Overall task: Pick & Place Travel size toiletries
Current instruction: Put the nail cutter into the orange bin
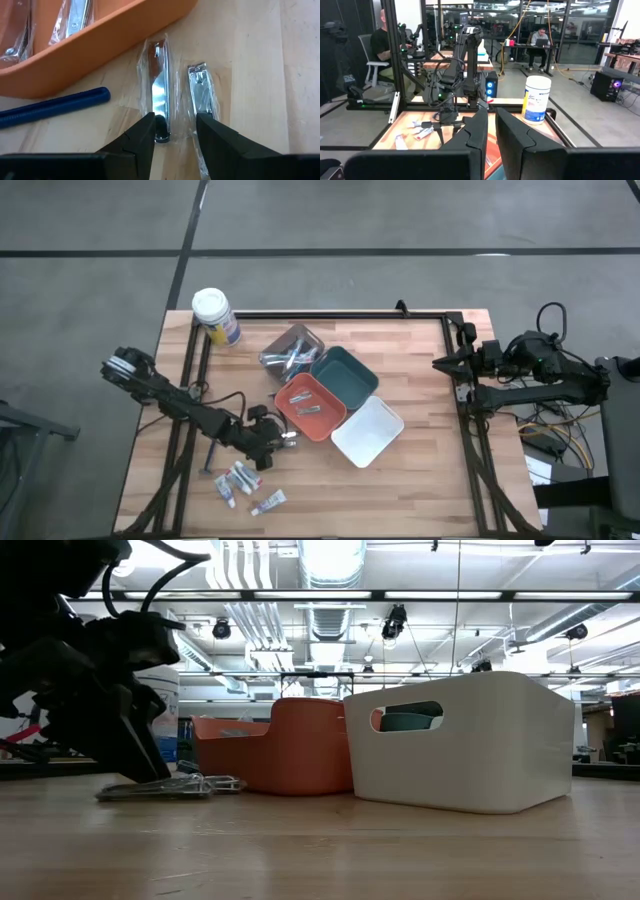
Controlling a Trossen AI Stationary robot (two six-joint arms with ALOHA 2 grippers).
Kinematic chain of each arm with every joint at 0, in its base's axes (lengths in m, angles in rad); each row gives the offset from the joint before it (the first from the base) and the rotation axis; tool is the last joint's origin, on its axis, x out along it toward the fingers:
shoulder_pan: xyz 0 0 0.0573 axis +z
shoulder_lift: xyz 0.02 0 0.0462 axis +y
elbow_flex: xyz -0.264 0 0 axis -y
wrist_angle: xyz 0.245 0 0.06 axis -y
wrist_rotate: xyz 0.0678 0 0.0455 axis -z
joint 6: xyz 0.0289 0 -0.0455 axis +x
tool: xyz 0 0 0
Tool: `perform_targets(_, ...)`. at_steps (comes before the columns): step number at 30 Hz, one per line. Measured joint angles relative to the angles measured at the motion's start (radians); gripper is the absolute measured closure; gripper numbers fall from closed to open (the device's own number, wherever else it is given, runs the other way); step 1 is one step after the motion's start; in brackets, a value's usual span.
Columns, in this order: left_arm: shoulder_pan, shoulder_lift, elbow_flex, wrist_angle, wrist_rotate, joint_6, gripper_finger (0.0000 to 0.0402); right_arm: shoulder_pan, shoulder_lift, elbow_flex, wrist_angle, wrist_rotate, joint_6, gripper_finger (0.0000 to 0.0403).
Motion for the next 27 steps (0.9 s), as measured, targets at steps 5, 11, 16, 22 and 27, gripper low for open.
perform_targets(5, 0.0, -0.003, -0.003, -0.002, -0.037, 0.021, 0.0252, 0.0, 0.0, 0.0, 0.0, 0.0, 0.0, 0.0369)
perform_targets(11, 0.0, -0.003, -0.011, 0.0, -0.058, 0.02, 0.0252, 0.0, 0.0, 0.0, 0.0, 0.0, 0.001, 0.0369)
perform_targets(16, 0.001, -0.003, -0.014, 0.0, -0.064, 0.014, 0.0252, 0.0, 0.0, 0.0, 0.0, 0.0, 0.001, 0.0369)
perform_targets(22, 0.007, 0.021, -0.014, 0.003, -0.117, 0.041, 0.0252, 0.0, 0.0, 0.0, 0.0, 0.0, -0.001, 0.0369)
perform_targets(27, 0.016, 0.04, -0.013, 0.006, -0.119, 0.066, 0.0252, 0.0, 0.0, 0.0, 0.0, 0.0, -0.001, 0.0369)
